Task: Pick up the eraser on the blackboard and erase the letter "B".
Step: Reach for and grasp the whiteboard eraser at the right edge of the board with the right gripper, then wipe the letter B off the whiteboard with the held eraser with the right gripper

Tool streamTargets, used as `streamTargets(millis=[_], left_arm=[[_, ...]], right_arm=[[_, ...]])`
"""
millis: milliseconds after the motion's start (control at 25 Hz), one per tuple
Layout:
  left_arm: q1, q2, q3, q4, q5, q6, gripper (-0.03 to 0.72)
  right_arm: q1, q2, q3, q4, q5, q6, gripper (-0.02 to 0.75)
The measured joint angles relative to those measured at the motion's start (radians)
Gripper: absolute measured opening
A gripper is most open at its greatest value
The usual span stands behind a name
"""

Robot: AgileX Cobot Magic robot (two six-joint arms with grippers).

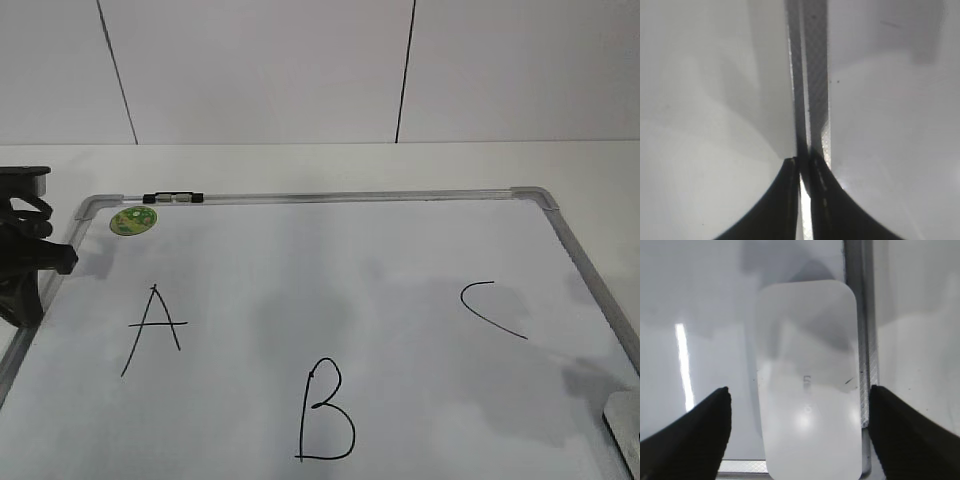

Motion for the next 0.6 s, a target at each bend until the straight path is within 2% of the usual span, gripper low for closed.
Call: streamTargets(millis=[600], left_arm=[[0.000,0.000,0.000,0.000,0.000,0.000,0.020]], right_arm=[[0.000,0.180,0.000,0.000,-0.053,-0.002,0.659]])
